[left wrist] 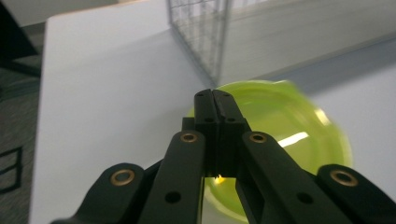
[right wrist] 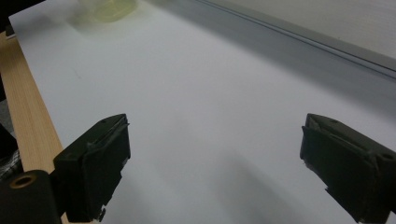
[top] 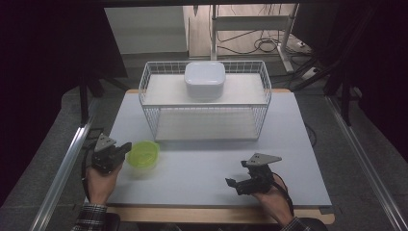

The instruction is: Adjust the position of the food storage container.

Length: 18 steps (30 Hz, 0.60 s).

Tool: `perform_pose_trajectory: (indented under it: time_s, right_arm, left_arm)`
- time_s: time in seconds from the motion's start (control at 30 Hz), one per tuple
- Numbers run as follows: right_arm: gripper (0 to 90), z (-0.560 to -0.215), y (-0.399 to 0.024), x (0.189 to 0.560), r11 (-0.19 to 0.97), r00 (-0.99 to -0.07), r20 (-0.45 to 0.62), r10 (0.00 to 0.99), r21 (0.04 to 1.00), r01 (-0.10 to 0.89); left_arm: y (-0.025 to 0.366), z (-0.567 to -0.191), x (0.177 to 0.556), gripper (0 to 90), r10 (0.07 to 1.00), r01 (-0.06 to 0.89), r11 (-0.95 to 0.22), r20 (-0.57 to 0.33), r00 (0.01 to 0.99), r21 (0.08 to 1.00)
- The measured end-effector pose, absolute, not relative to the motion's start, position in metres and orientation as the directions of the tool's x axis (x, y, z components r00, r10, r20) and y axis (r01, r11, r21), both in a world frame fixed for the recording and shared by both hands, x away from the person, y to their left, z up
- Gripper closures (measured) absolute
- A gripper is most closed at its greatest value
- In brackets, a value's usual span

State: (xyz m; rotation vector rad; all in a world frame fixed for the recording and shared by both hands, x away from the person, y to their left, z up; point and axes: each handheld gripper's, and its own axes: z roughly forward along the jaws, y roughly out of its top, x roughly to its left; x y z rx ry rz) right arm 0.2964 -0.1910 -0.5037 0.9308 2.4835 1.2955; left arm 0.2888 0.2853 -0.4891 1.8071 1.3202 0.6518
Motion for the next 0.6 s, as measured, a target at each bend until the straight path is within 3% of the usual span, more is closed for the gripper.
perform_pose_trajectory:
  time_s: [0.27, 0.6]
  right_arm:
    - [9.5, -0.505, -0.191, 0.297, 0.428, -0.788, 0.118, 0.605, 0.786, 0.447]
    - [9.9, -0.506, -0.190, 0.298, 0.437, -0.791, 0.117, 0.601, 0.780, 0.448]
  left_arm:
    - [0.298, -0.507, 0.294, 89.9, 0.966, 0.608, -0.122, -0.048, 0.255, 0.784]
    - [0.295, -0.515, 0.298, 89.9, 0.967, 0.651, -0.135, -0.045, 0.252, 0.747]
